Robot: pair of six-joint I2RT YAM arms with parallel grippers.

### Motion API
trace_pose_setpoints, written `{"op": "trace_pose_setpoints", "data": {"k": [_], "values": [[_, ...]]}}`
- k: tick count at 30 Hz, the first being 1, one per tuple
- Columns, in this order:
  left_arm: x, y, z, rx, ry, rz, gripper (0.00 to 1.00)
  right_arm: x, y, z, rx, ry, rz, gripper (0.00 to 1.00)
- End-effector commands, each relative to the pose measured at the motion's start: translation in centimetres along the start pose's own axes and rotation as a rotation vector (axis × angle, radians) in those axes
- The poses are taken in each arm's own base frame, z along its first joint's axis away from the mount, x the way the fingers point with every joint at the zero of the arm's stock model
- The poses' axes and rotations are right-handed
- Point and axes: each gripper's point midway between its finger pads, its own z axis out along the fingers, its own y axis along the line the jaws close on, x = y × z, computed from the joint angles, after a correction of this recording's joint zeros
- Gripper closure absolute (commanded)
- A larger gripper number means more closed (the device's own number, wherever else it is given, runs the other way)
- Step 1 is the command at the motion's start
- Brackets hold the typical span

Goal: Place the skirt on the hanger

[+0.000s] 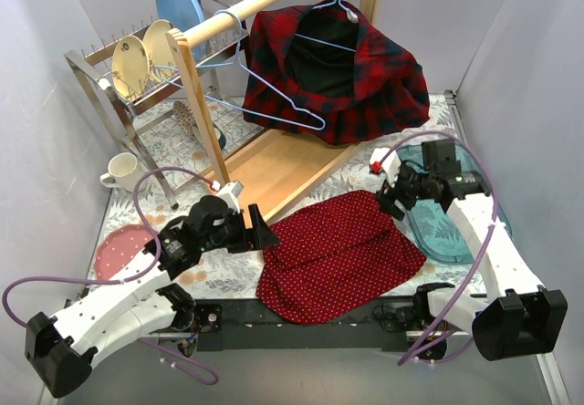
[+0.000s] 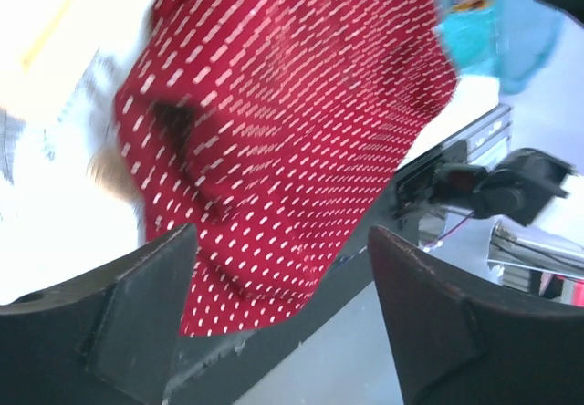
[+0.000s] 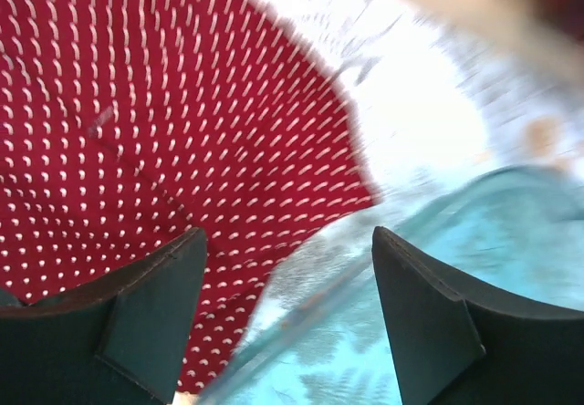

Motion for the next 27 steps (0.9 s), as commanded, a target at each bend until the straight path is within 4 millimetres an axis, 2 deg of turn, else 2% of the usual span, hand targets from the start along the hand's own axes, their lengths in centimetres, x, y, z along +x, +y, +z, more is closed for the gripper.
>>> {"op": "trace_pose_setpoints", "data": {"k": [1, 2, 3, 4, 5, 6, 7, 8, 9, 10, 11, 12, 13, 14, 15, 17, 18, 19, 20, 21, 23, 27], "values": [[-2.5, -2.3, -1.6, 0.059, -0.078, 0.207, 0.20, -8.6, -2.1, -4.8, 0.035, -0.191, -0.081, 0.19], [-3.3, -3.1, -1.9, 0.085, -0.104, 0.253, 0.19, -10.3, -2.2, -5.5, 0.018, -0.234, -0.063, 0.18], [-3.7, -3.1, -2.0, 0.080, -0.120, 0.308, 0.18, -12.7, -2.2, -5.7, -0.043, -0.303, -0.055, 0.18], [-4.2, -3.4, -2.1, 0.090, -0.137, 0.352, 0.16, -16.4, -3.0, -7.9, -0.024, -0.388, -0.103, 0.19], [-4.5, -3.7, -2.3, 0.098, -0.150, 0.387, 0.16, -18.5, -3.1, -8.6, -0.049, -0.439, -0.064, 0.19], [-4.9, -3.4, -2.5, 0.089, -0.175, 0.445, 0.15, -20.5, -2.8, -8.0, -0.119, -0.484, -0.059, 0.19], [-5.2, -3.4, -2.7, 0.086, -0.196, 0.467, 0.14, -23.7, -3.3, -9.4, -0.097, -0.554, -0.107, 0.19], [-5.4, -3.4, -2.8, 0.087, -0.214, 0.482, 0.13, -25.2, -3.2, -9.4, -0.114, -0.574, -0.078, 0.19], [-5.4, -3.2, -3.2, 0.093, -0.234, 0.512, 0.13, -26.5, -3.1, -7.8, -0.129, -0.564, -0.066, 0.20], [-5.6, -3.4, -3.4, 0.102, -0.259, 0.520, 0.13, -28.8, -3.5, -8.9, -0.093, -0.605, -0.098, 0.20], [-5.7, -3.5, -3.7, 0.113, -0.276, 0.528, 0.12, -30.0, -3.9, -8.9, -0.074, -0.614, -0.093, 0.20], [-5.9, -3.7, -4.3, 0.125, -0.303, 0.537, 0.12, -31.2, -4.0, -7.4, -0.100, -0.609, -0.085, 0.20], [-6.0, -3.9, -4.7, 0.132, -0.317, 0.540, 0.11, -32.2, -4.4, -7.3, -0.093, -0.619, -0.077, 0.20], [-6.1, -3.9, -4.9, 0.133, -0.330, 0.543, 0.10, -34.5, -4.8, -9.0, -0.062, -0.673, -0.100, 0.21], [-6.2, -3.9, -5.2, 0.135, -0.347, 0.543, 0.09, -35.3, -5.0, -7.2, -0.087, -0.665, -0.079, 0.21], [-6.4, -3.8, -5.4, 0.133, -0.364, 0.538, 0.08, -37.6, -5.8, -7.2, -0.038, -0.708, -0.097, 0.21], [-6.4, -3.7, -5.4, 0.130, -0.368, 0.537, 0.08, -38.3, -5.0, -5.9, -0.051, -0.704, -0.100, 0.20], [-6.5, -3.8, -5.5, 0.129, -0.371, 0.535, 0.08, -39.1, -5.0, -5.5, -0.034, -0.713, -0.106, 0.20], [-6.5, -3.6, -5.5, 0.120, -0.372, 0.535, 0.08, -40.1, -5.3, -5.9, -0.001, -0.732, -0.115, 0.20], [-6.6, -3.6, -5.6, 0.118, -0.375, 0.534, 0.08, -40.8, -5.1, -4.4, -0.005, -0.728, -0.116, 0.20], [-6.7, -3.6, -5.7, 0.117, -0.384, 0.529, 0.07, -41.6, -5.4, -3.7, 0.027, -0.731, -0.116, 0.20], [-6.9, -3.7, -6.2, 0.124, -0.410, 0.526, 0.07, -42.5, -4.6, -2.5, -0.013, -0.743, -0.115, 0.21]]}}
